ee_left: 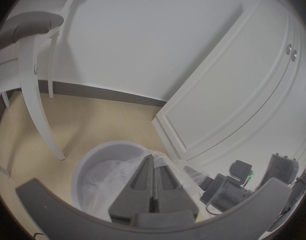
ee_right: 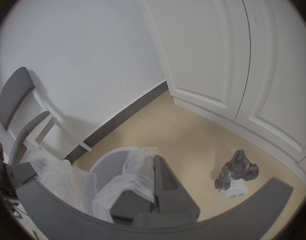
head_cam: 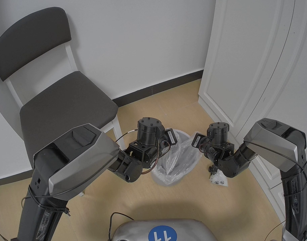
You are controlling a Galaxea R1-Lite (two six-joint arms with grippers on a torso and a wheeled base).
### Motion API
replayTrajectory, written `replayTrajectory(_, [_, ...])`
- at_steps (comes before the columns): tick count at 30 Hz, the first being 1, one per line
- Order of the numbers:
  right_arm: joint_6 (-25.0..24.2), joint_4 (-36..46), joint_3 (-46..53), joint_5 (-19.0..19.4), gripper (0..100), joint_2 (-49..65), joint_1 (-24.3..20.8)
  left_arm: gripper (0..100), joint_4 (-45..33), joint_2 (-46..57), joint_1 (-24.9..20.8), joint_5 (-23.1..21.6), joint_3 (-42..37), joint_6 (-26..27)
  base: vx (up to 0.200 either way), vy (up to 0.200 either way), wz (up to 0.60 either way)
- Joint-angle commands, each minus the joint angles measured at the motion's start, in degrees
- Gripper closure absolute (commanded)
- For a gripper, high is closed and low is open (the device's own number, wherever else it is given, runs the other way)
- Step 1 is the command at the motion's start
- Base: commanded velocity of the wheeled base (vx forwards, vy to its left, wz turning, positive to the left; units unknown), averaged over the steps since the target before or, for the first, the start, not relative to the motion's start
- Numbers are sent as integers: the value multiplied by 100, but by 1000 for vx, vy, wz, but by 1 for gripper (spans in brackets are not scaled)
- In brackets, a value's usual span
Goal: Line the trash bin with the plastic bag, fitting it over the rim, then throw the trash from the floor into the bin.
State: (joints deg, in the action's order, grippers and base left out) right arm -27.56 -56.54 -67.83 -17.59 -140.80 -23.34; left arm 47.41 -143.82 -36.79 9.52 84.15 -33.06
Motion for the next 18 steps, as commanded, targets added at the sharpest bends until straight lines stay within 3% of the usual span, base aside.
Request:
replayTrajectory(1, [14,-6,33,1,100,53,23,100,-21,-269,163,-91,207,-86,0,0,0])
replayTrajectory(10, [172,3,77,1,100,9,49,100,-338,-708,621,-117,646,-104,0,0,0])
replayTrajectory(18, [814,3,314,1,100,132,348,100,-1173,-418,928,-38,743,-7,0,0,0])
